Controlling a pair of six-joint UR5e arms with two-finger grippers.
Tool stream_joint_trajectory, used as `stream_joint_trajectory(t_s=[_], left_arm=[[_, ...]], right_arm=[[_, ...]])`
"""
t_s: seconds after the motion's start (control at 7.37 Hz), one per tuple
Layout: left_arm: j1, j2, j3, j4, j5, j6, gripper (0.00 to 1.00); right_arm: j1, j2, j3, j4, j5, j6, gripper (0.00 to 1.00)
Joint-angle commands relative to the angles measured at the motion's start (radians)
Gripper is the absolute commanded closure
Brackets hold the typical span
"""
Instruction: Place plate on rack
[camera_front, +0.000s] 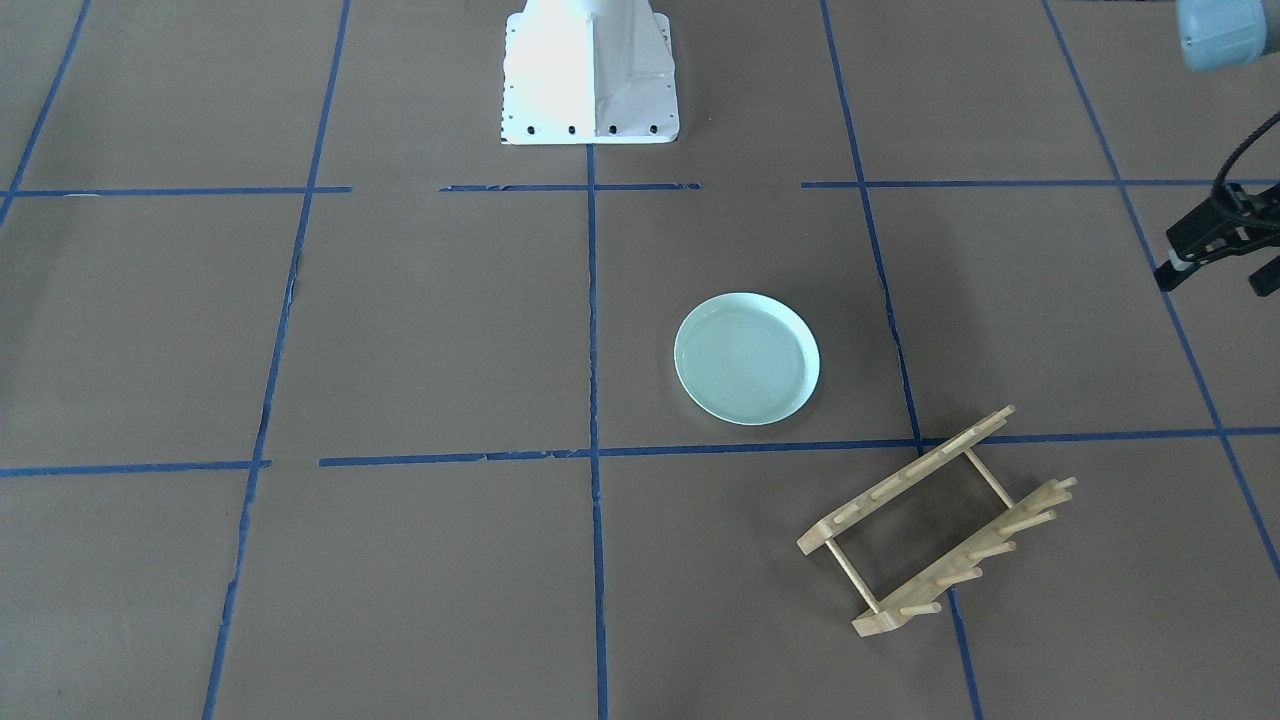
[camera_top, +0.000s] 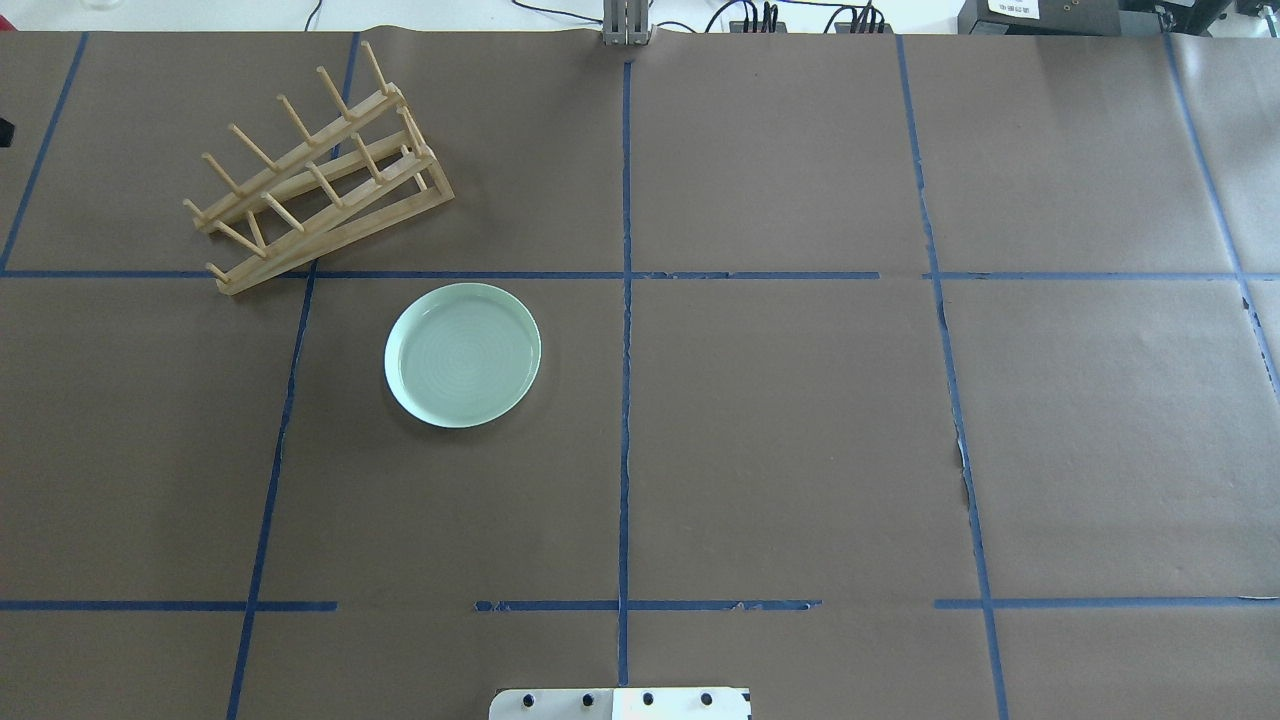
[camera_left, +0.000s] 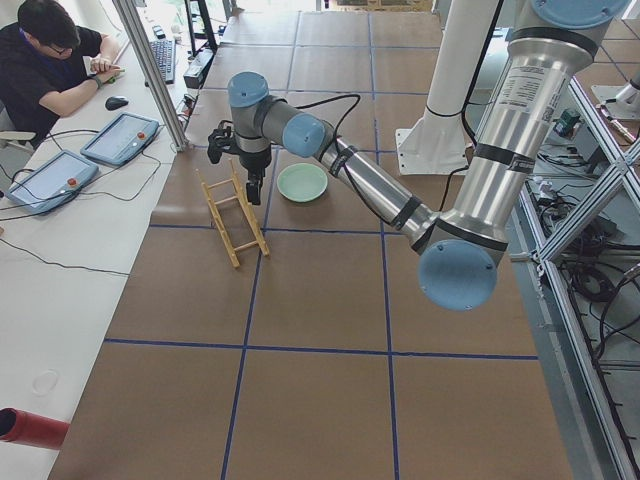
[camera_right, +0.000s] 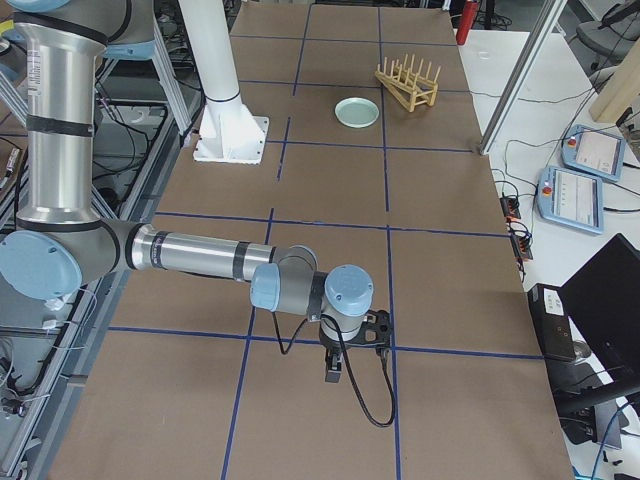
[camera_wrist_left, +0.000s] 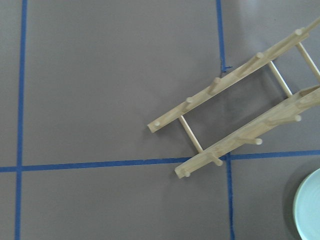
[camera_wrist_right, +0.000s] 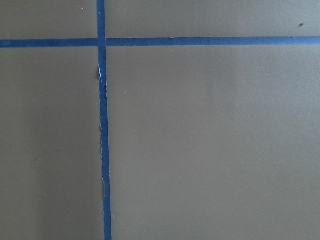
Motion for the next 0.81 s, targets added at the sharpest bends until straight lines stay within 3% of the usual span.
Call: stream_joint_trajectory(t_s=[0.0, 0.41, 0.68], left_arm=[[0.184, -0.089, -0.005, -0.001, 0.107, -0.251, 0.00], [0.403, -0.208, 0.042, -0.002, 0.232, -0.467, 0.00], [0.472, -0.301, 0.149, -0.005, 0.286, -0.537, 0.00]], right_arm=[[0.000, 0.000, 0.000, 0.001, 0.000, 0.000, 0.00], [0.000, 0.000, 0.000, 0.001, 0.000, 0.000, 0.00], [0.000, 0.000, 0.000, 0.001, 0.000, 0.000, 0.00]])
